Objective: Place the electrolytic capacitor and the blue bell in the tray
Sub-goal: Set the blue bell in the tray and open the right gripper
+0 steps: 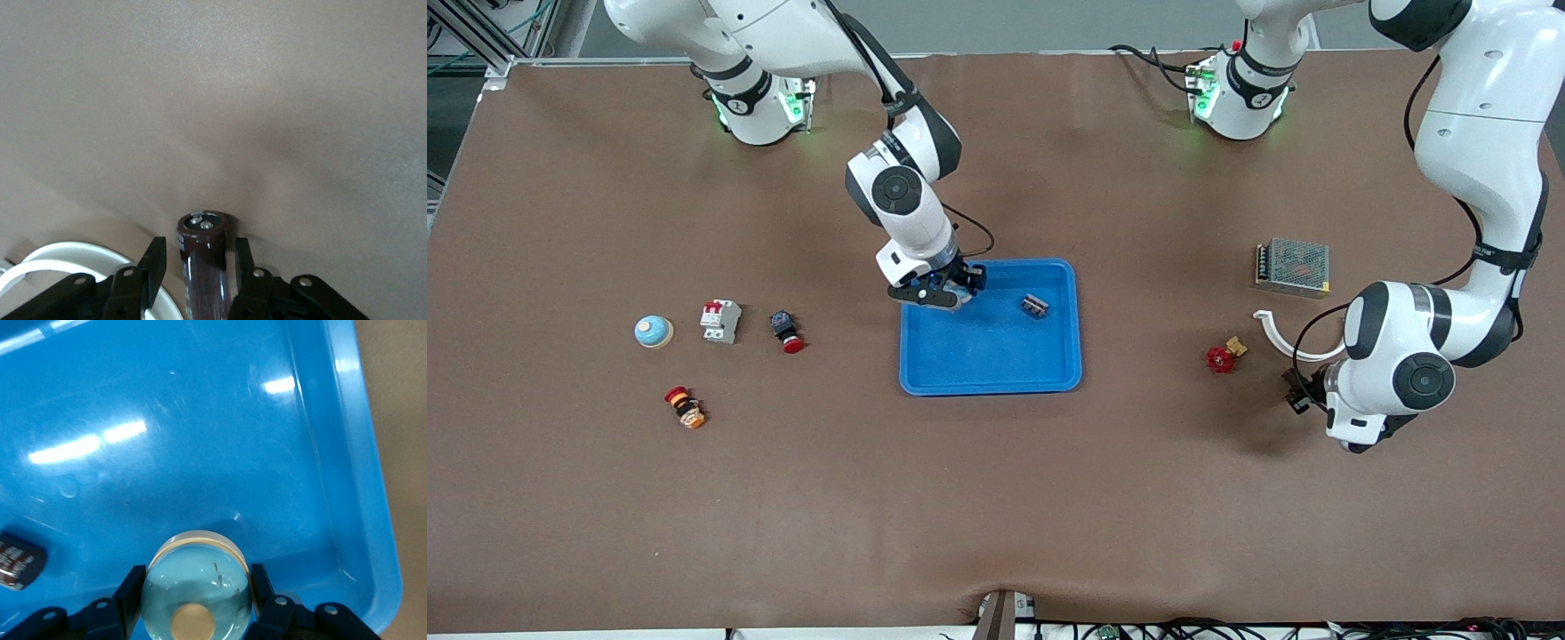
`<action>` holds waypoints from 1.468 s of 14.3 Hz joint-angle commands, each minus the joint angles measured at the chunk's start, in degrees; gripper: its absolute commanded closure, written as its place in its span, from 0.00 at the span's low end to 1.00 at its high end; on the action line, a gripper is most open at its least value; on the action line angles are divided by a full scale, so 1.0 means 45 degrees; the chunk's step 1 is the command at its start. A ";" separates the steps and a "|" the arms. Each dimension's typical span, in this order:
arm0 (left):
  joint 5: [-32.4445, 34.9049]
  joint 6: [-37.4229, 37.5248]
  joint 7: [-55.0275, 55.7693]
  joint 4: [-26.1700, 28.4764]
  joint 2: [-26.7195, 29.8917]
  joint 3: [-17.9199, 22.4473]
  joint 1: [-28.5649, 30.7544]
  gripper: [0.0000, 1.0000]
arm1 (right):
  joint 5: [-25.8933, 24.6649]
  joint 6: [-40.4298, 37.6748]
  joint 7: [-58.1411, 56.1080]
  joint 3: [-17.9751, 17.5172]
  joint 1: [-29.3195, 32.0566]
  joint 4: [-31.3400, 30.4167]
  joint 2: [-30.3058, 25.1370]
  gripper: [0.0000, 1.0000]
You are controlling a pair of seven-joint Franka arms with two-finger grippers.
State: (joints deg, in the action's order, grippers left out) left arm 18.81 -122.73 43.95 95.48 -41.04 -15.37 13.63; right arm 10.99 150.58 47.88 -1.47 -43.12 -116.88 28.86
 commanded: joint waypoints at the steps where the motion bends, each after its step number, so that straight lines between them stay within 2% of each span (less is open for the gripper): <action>1: -0.0176 -0.0519 0.0019 0.0227 -0.0059 -0.0061 0.0097 0.70 | -0.0215 0.0210 0.0181 0.0364 -0.0494 -0.0081 0.0206 0.43; 2: -0.0176 -0.0520 0.0039 0.0208 -0.0040 -0.0061 0.0077 0.81 | -0.0235 0.0229 0.0181 0.0501 -0.0612 -0.0081 0.0246 0.43; 3: -0.0176 -0.0520 0.0039 0.0208 -0.0001 -0.0061 0.0077 0.97 | -0.0235 0.0229 0.0181 0.0579 -0.0787 -0.0081 0.0304 0.43; 4: -0.0176 -0.0500 0.0019 0.0208 0.0077 -0.0061 0.0077 1.00 | -0.0235 0.0229 0.0181 0.0754 -0.0943 -0.0062 0.0363 0.43; 6: -0.0157 -0.0442 0.0000 0.0189 0.0233 -0.0119 0.0019 1.00 | -0.0235 0.0249 0.0181 0.1106 -0.1334 -0.0062 0.0422 0.39; 8: -0.0195 -0.0383 0.0077 0.0072 0.0429 -0.0216 -0.0001 1.00 | -0.0235 0.0249 0.0181 0.1225 -0.1394 -0.0023 0.0422 0.00; 13: -0.0254 -0.0072 0.1286 -0.0219 0.0683 -0.1152 -0.0138 1.00 | -0.0196 -0.0431 0.0122 0.1322 -0.1063 0.0484 0.0228 0.00; 16: -0.0254 0.0788 0.2574 -0.0943 0.0585 -0.1875 -0.0410 1.00 | -0.0235 -0.3510 0.0025 0.1906 -0.1043 0.1750 -0.0455 0.00; 18: -0.0274 0.0789 0.3530 -0.0983 0.0605 -0.1935 -0.0994 1.00 | -0.0739 -0.5523 -0.0441 0.2394 -0.1043 0.2435 -0.1079 0.00; 19: -0.0467 0.0789 0.4057 -0.1080 0.0605 -0.1936 -0.1268 1.00 | -0.1188 -0.6422 -0.1198 0.2687 -0.1023 0.2632 -0.1469 0.00; 21: -0.1246 0.0789 0.4704 -0.1509 0.0527 -0.1916 -0.2087 1.00 | -0.1387 -0.7578 -0.3168 0.3428 -0.0751 0.2848 -0.2192 0.00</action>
State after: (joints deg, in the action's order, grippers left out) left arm 16.18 -120.46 62.61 90.69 -39.02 -24.43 7.30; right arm 6.06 120.78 40.77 11.64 -47.84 -103.91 22.73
